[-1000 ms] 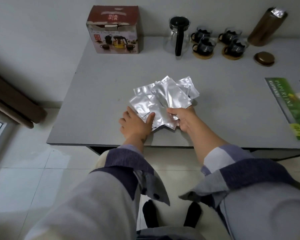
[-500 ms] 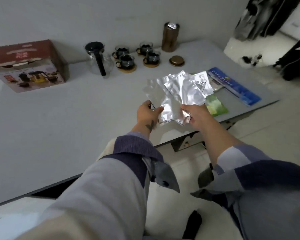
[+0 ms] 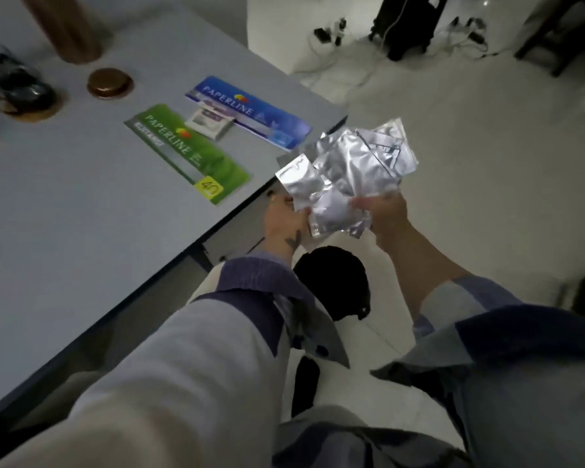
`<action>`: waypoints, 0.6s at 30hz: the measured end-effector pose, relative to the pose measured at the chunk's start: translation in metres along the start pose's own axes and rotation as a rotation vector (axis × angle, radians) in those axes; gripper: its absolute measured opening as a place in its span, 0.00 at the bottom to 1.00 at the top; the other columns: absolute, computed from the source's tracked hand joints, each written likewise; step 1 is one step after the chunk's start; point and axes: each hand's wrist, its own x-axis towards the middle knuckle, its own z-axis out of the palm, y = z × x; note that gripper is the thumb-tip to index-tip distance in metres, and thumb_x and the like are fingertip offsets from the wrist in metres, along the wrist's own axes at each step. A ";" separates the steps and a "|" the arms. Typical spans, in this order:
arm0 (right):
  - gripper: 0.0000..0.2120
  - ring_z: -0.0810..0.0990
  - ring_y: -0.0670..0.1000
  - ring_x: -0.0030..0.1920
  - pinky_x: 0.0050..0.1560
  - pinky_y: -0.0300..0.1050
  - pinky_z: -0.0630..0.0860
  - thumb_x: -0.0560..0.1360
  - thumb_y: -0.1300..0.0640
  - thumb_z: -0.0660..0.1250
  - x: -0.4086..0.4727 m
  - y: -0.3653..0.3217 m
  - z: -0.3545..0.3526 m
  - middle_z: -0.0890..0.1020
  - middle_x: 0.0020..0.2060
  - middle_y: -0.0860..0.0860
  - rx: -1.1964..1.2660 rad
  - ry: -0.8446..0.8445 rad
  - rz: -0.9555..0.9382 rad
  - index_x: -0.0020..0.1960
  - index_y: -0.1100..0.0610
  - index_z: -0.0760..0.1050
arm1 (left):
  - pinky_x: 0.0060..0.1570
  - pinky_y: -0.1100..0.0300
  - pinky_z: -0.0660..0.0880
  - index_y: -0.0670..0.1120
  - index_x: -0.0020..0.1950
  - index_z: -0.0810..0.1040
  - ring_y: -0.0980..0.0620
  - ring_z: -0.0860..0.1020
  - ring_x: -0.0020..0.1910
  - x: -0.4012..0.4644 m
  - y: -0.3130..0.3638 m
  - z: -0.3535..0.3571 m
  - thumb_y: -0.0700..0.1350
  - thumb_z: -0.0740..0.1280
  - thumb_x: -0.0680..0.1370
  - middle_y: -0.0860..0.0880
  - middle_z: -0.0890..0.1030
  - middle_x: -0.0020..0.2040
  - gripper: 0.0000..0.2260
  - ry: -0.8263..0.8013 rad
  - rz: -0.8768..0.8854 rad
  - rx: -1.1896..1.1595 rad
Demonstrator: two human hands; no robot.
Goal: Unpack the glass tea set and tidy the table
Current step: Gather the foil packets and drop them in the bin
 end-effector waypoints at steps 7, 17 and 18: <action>0.11 0.79 0.52 0.41 0.46 0.49 0.77 0.63 0.69 0.74 0.052 0.090 -0.049 0.80 0.40 0.57 -0.063 0.204 0.050 0.44 0.64 0.78 | 0.46 0.59 0.76 0.41 0.58 0.77 0.47 0.81 0.47 0.046 -0.065 0.107 0.43 0.69 0.70 0.47 0.82 0.46 0.17 -0.181 -0.164 0.041; 0.46 0.70 0.52 0.67 0.60 0.43 0.70 0.70 0.68 0.73 0.107 0.224 -0.049 0.68 0.69 0.53 -0.193 -0.110 0.473 0.78 0.58 0.48 | 0.69 0.53 0.66 0.50 0.78 0.44 0.47 0.62 0.72 0.093 -0.163 0.162 0.40 0.67 0.75 0.48 0.57 0.76 0.40 -0.563 -0.375 0.332; 0.43 0.70 0.50 0.65 0.60 0.42 0.69 0.70 0.68 0.72 0.110 0.227 -0.049 0.69 0.67 0.52 -0.230 -0.125 0.477 0.77 0.58 0.52 | 0.71 0.51 0.64 0.50 0.78 0.42 0.45 0.59 0.74 0.096 -0.172 0.162 0.38 0.64 0.76 0.45 0.54 0.77 0.39 -0.572 -0.369 0.383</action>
